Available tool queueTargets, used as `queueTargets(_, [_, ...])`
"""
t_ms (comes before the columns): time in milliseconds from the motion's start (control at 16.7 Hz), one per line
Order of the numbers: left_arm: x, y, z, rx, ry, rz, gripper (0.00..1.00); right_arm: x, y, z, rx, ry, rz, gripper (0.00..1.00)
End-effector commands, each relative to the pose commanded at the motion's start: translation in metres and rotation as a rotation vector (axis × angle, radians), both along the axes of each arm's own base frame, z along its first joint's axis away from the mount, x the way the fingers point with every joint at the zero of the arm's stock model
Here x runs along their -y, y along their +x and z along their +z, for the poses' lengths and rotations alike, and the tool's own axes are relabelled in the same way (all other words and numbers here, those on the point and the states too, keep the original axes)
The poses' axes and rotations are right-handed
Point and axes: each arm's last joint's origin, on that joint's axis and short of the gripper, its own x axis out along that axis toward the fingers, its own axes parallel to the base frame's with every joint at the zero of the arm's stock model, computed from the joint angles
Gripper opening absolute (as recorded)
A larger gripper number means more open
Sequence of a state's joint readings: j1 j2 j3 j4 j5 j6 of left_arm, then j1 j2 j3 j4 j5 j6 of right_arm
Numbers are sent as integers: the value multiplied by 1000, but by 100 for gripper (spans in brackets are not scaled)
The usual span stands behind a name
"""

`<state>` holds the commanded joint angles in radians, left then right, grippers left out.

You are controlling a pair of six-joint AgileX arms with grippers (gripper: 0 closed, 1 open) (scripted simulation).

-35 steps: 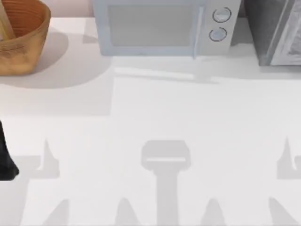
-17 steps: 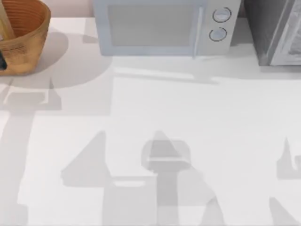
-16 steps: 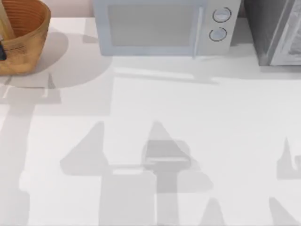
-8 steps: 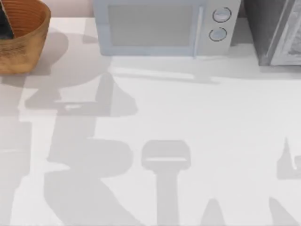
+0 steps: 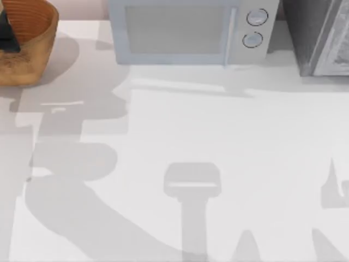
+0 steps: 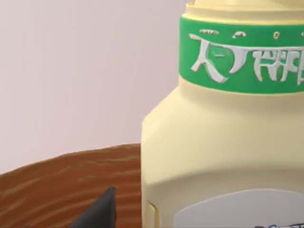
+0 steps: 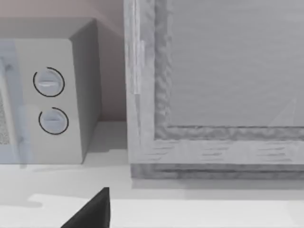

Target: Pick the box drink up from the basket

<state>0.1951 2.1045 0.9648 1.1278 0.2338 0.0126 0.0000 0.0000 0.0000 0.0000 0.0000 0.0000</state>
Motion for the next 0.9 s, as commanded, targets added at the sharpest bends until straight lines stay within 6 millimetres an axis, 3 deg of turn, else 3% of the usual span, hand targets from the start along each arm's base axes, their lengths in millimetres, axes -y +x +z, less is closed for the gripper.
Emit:
queueTargets(300, [2,2,4,7,4,-1,100,0,0,0,0,0,0,100])
queueTargets(720, [1,42,0,0,0,0,100,0,0,0,0,0,0,100])
queueTargets(900, [1,50,0,0,0,0,100,0,0,0,0,0,0,100])
